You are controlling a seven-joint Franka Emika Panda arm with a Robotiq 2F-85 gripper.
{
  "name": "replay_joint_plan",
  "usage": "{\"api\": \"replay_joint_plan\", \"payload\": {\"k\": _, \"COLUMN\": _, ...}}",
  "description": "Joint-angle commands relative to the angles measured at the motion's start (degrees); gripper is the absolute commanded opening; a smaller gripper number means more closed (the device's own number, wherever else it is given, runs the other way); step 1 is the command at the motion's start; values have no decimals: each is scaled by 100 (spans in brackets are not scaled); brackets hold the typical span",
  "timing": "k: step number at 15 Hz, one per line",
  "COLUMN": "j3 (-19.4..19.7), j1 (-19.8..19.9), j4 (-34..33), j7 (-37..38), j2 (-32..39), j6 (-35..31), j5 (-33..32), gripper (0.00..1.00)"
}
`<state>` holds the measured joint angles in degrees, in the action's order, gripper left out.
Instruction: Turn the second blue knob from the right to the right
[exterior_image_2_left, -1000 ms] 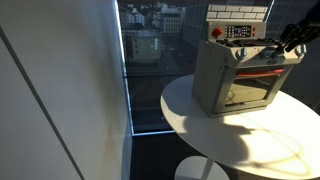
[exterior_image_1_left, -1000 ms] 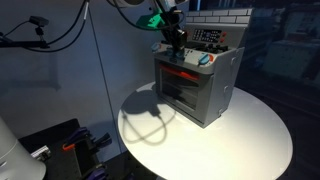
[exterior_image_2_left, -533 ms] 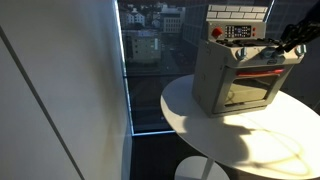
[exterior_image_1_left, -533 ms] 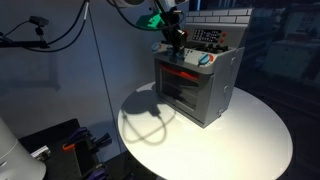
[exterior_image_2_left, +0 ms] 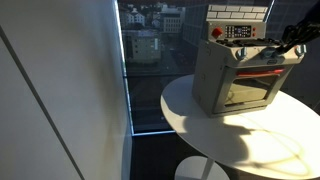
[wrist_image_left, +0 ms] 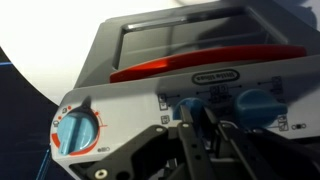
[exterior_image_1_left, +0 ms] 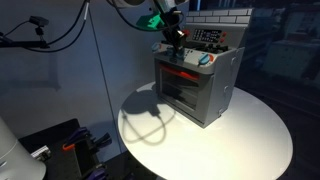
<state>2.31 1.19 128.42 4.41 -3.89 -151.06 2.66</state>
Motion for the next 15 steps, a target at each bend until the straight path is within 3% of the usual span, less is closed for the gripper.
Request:
{"api": "replay_joint_plan", "payload": {"k": 1, "j3": -32, "j1": 52, "j4": -160, "j7": 189, "j2": 101, "j6": 2, "j5": -130, "gripper": 13}}
{"api": "replay_joint_plan", "payload": {"k": 3, "j3": -33, "j1": 55, "j4": -162, "j7": 207, "j2": 99, "j6": 7, "j5": -130, "gripper": 7}}
{"api": "replay_joint_plan", "payload": {"k": 15, "j3": 27, "j1": 64, "j4": -124, "j7": 414, "j2": -54, "j6": 268, "j5": 497, "gripper": 6}}
